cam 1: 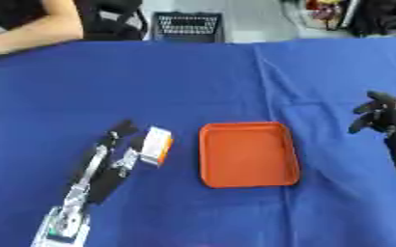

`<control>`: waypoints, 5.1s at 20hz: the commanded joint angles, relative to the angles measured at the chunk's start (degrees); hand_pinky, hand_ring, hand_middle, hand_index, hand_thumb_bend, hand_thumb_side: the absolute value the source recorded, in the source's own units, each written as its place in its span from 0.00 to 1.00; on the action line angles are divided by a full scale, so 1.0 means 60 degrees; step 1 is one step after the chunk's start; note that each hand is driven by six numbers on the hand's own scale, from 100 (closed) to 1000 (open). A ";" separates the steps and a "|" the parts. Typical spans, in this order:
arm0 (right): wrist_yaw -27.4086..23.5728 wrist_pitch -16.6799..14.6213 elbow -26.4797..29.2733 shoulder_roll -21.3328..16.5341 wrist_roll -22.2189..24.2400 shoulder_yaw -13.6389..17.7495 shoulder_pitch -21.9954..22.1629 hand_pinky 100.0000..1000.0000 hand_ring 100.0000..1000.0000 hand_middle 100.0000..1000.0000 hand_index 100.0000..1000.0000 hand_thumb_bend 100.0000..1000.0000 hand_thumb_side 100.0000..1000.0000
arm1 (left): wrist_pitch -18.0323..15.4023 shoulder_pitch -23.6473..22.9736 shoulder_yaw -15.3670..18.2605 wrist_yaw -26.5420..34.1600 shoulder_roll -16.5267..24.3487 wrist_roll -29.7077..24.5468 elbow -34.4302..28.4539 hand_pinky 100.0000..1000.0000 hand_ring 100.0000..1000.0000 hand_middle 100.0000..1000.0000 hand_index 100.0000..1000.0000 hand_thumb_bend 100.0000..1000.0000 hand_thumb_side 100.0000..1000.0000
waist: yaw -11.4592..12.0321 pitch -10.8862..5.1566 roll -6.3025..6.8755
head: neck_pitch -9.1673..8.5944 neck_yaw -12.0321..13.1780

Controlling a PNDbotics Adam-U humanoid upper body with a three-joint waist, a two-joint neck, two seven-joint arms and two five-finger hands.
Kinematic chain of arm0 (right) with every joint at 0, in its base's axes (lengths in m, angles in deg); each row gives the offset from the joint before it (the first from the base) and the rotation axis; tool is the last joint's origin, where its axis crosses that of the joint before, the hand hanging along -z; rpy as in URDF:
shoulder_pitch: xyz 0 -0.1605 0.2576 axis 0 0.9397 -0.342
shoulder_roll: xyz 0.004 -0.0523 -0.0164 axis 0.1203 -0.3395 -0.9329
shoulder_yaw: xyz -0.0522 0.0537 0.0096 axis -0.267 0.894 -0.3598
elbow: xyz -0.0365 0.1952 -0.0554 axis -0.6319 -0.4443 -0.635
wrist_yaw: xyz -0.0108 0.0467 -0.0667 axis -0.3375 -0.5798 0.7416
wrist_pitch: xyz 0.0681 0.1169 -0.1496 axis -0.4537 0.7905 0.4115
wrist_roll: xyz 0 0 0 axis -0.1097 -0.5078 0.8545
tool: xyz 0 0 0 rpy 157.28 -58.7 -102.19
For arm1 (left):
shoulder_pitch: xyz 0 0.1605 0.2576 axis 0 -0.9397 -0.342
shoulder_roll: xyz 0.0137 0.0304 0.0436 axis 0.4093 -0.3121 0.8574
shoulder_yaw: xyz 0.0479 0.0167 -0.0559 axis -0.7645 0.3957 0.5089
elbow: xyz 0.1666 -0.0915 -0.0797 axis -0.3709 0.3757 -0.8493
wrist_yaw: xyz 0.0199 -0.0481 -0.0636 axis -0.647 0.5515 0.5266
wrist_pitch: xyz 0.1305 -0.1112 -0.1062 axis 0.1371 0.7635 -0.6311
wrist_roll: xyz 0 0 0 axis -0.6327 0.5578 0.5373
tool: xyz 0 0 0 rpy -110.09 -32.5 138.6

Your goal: Pick up objects on the table and place them in the box.

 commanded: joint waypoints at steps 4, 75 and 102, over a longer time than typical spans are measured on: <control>-0.0013 -0.0022 0.0090 -0.0101 -0.0011 0.0086 -0.0030 0.49 0.50 0.61 0.87 0.00 0.90 | 0.0027 0.0105 0.0048 -0.0033 0.0037 0.0055 -0.0186 1.00 1.00 0.83 1.00 0.28 0.79 | -0.0017 -0.0142 -0.0001 | -0.0133 -0.0050; 0.0059 -0.0050 0.0051 -0.0103 0.0019 0.0089 -0.0004 0.49 0.49 0.61 0.87 0.00 0.90 | 0.1534 0.1005 -0.0451 -0.6322 -0.0587 0.0791 0.0631 1.00 1.00 0.73 1.00 0.40 0.62 | -0.0046 -0.0139 0.0028 | -0.0151 -0.0126; 0.0045 -0.0047 0.0028 -0.0104 0.0060 0.0083 0.0004 0.49 0.49 0.61 0.87 0.00 0.90 | 0.1834 0.1314 -0.0222 -0.6572 -0.0559 0.0592 0.1436 1.00 1.00 0.57 1.00 0.53 0.70 | -0.0077 -0.0154 0.0039 | -0.0120 -0.0133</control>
